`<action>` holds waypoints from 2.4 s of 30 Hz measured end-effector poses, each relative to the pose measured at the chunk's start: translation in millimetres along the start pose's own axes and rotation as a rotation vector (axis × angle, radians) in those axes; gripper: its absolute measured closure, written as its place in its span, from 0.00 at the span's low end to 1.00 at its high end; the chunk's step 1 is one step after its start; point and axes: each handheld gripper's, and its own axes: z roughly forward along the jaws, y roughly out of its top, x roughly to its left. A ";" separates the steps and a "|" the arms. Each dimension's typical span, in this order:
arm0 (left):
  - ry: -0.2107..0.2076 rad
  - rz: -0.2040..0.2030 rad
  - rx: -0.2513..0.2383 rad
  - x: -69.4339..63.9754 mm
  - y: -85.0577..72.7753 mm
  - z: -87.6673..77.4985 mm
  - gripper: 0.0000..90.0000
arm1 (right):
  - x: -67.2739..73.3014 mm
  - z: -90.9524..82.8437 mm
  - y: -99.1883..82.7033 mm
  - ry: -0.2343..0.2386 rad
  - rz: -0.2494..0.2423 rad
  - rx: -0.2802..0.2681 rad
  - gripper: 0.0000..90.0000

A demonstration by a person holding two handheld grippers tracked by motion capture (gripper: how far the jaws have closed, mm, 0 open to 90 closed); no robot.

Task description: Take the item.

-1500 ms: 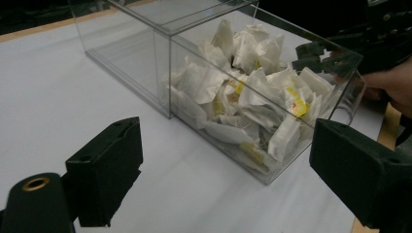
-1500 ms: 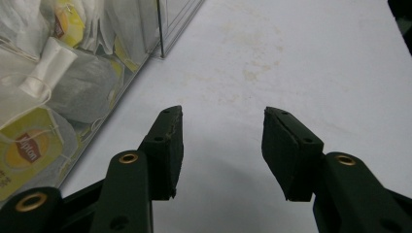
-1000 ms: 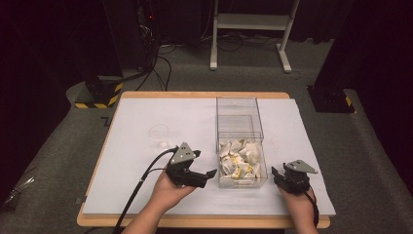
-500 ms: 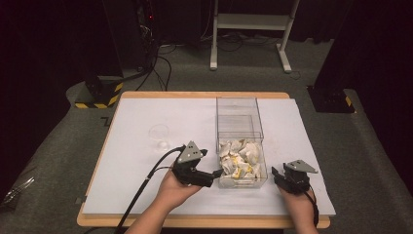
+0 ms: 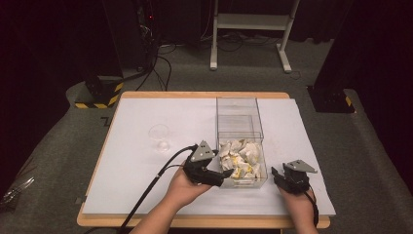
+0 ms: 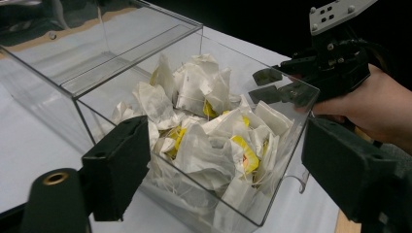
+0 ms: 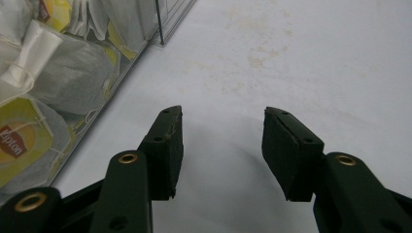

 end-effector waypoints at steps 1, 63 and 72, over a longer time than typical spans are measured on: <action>-0.007 -0.006 0.001 0.0 0.5 2.1 0.24 | 0.0 0.0 0.0 0.001 0.000 0.001 0.56; 0.059 0.083 0.133 -6.7 3.6 48.8 1.00 | -1.2 -0.2 -0.3 0.026 -0.001 -0.005 0.56; 0.054 0.065 0.009 -4.3 12.9 28.2 1.00 | -1.1 -0.1 -0.3 0.027 0.002 -0.003 0.56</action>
